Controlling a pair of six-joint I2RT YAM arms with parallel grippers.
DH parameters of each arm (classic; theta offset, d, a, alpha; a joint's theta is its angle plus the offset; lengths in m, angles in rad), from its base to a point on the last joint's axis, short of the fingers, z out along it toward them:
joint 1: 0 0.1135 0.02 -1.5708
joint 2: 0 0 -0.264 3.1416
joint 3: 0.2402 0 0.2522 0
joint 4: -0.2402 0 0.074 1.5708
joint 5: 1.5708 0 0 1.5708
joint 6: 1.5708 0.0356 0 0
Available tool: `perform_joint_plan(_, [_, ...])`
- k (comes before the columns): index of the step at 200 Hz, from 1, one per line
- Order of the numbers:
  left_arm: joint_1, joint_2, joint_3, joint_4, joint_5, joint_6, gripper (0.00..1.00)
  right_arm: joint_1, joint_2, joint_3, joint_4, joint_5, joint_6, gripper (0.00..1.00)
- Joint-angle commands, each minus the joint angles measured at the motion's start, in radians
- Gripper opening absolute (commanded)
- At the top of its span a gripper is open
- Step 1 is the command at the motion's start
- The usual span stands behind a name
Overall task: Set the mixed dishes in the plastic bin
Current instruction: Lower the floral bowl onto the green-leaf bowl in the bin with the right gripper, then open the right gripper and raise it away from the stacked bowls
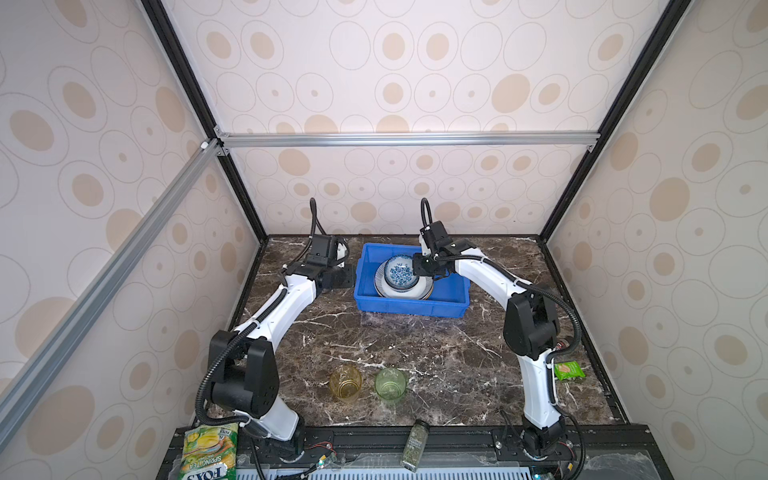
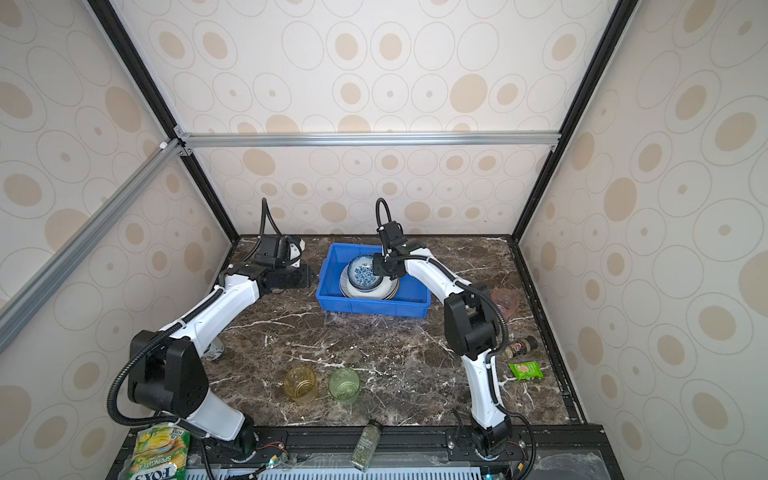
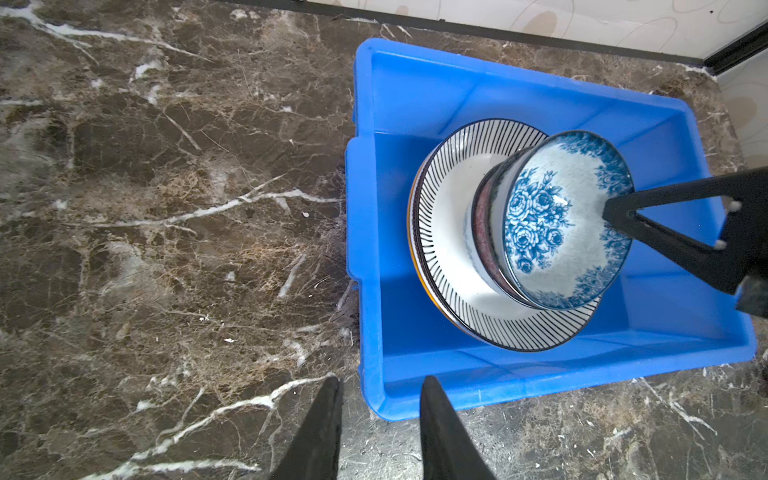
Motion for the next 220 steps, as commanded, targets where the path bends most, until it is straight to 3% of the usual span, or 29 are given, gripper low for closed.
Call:
perform_joint_plan(1, [0.008,0.013,0.039,0.005,0.007,0.023,0.32,-0.002,0.013,0.041,-0.003,-0.011,0.006,0.04])
perform_joint_plan(146, [0.007,-0.001,0.038,0.004,0.017,0.021,0.33,-0.002,0.032,0.072,-0.058,-0.026,0.008,0.2])
perform_joint_plan(220, [0.009,-0.031,0.026,-0.003,0.026,0.022,0.33,-0.001,-0.013,0.077,-0.089,-0.024,-0.004,0.37])
